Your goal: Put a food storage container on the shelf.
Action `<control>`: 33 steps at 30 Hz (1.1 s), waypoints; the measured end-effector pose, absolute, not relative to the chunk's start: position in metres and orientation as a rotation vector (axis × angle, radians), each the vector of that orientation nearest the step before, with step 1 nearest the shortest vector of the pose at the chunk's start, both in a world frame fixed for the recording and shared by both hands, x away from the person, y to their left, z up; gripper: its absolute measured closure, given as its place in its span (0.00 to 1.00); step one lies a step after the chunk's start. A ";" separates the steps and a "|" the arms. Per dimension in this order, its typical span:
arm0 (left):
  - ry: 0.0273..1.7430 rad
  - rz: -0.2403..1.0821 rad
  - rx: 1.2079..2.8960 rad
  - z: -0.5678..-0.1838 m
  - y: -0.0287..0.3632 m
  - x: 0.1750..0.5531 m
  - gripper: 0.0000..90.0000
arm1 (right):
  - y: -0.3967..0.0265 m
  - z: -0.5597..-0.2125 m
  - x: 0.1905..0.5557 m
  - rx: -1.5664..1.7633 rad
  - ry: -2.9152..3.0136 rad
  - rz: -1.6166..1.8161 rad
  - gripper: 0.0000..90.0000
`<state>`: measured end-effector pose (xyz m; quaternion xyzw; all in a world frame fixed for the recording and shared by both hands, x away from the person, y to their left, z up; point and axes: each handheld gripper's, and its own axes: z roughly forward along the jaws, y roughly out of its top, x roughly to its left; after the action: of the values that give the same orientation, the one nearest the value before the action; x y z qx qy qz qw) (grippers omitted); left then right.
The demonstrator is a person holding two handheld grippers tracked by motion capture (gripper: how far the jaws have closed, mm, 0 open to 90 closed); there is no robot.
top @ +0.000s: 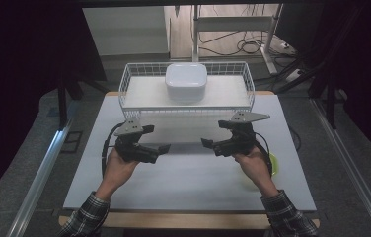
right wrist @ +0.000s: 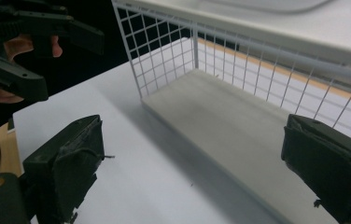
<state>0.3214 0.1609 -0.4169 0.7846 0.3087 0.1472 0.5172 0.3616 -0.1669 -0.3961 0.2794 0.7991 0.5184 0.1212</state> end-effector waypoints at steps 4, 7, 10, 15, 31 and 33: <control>0.744 0.349 1.882 -0.424 0.161 0.316 0.09 | -0.171 -0.405 0.356 0.820 2.352 1.506 0.07; 0.753 0.351 1.880 -0.430 0.161 0.312 0.09 | -0.175 -0.411 0.353 0.861 2.365 1.524 0.08; 0.764 0.337 1.882 -0.438 0.163 0.308 0.09 | -0.179 -0.419 0.350 0.924 2.379 1.545 0.08; 0.777 0.313 1.892 -0.452 0.162 0.304 0.09 | -0.183 -0.431 0.344 0.950 2.394 1.473 0.09; 0.764 0.373 1.963 -0.482 0.156 0.284 0.07 | -0.192 -0.459 0.320 0.949 2.414 1.400 0.07; 0.765 0.385 1.979 -0.486 0.156 0.280 0.07 | -0.191 -0.462 0.315 0.946 2.428 1.382 0.07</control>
<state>0.2797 0.1559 -0.4860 0.8085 0.3127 0.1573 0.4730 0.3155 -0.1906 -0.4620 0.3192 0.8194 0.4665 0.0956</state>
